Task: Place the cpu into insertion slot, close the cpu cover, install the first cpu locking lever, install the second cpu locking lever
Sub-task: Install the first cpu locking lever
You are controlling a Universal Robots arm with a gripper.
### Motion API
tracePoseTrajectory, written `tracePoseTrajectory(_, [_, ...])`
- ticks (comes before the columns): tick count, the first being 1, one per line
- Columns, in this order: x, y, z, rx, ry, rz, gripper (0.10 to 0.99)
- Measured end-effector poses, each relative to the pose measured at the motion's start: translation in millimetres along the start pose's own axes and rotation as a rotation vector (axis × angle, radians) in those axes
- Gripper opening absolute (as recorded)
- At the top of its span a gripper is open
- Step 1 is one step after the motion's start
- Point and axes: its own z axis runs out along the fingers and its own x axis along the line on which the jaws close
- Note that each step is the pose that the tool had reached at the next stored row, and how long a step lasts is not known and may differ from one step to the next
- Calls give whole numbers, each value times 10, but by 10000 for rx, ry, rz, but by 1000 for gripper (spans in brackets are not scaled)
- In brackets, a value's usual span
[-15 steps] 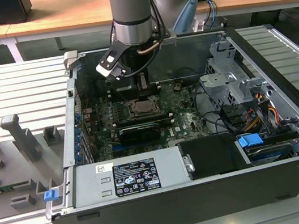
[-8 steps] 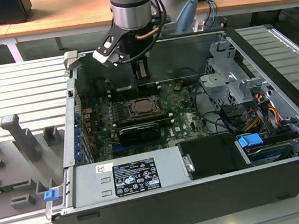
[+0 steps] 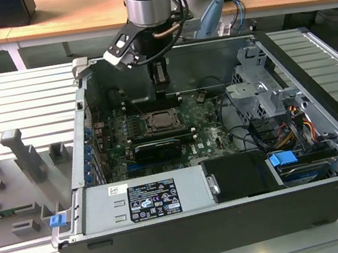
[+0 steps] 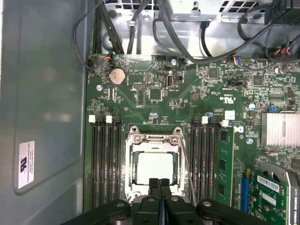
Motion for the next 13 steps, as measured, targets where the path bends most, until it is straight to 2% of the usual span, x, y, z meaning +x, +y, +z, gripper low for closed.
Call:
tracePoseTrajectory(4, [0, -1, 3, 4, 23, -725, 106])
tracePoseTrajectory(13, [0, -2, 11, 13, 54, -1539, 106])
